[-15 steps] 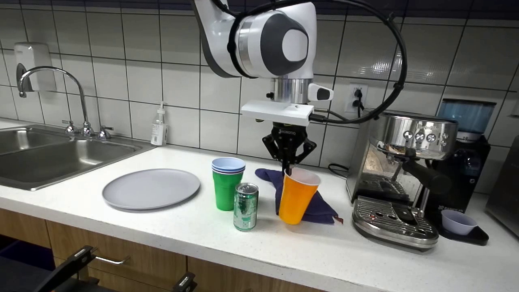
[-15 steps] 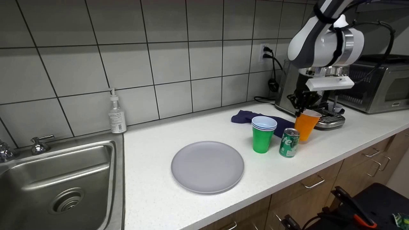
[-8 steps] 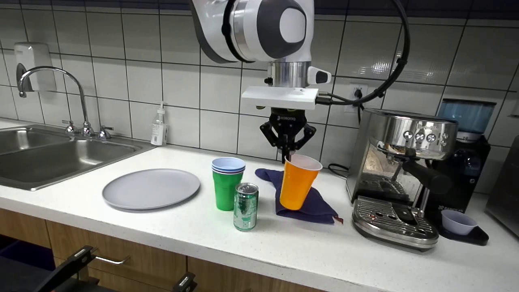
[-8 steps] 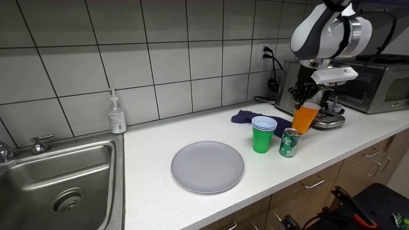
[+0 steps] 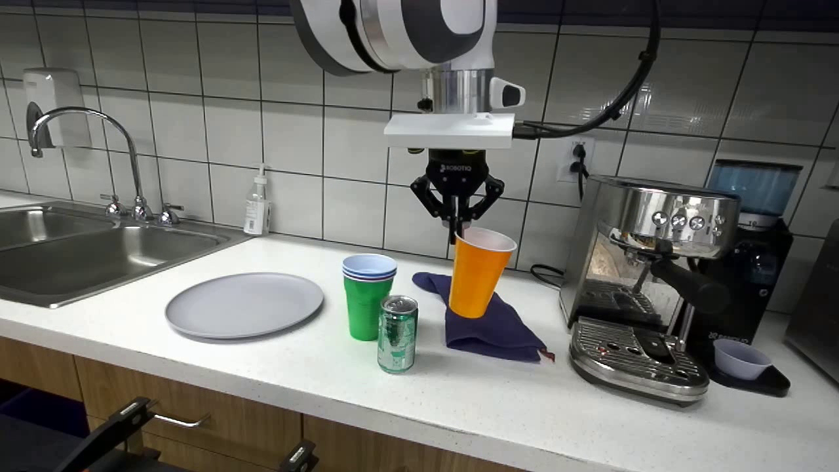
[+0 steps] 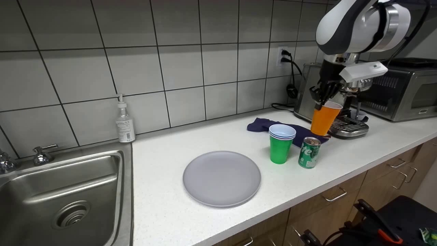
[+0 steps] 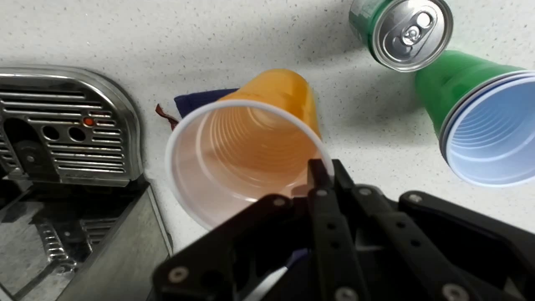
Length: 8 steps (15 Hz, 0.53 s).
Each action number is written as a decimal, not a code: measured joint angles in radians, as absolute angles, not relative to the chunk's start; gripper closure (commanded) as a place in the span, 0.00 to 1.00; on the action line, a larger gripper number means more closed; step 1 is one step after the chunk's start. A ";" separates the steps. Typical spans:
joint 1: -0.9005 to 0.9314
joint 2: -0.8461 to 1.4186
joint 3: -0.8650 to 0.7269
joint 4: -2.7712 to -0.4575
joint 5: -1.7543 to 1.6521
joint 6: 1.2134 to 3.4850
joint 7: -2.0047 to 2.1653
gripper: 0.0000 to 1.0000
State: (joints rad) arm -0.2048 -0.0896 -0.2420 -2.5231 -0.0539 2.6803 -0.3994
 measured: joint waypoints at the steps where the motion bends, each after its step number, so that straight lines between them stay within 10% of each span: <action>1: -0.200 -0.102 -0.242 -2.530 -0.054 2.680 -0.407 0.99; 8: -0.154 -0.165 -0.233 -2.555 -0.055 2.679 -0.427 0.99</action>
State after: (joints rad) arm -0.1540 -0.1650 -0.2329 -2.5548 -0.0551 2.6786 -0.4269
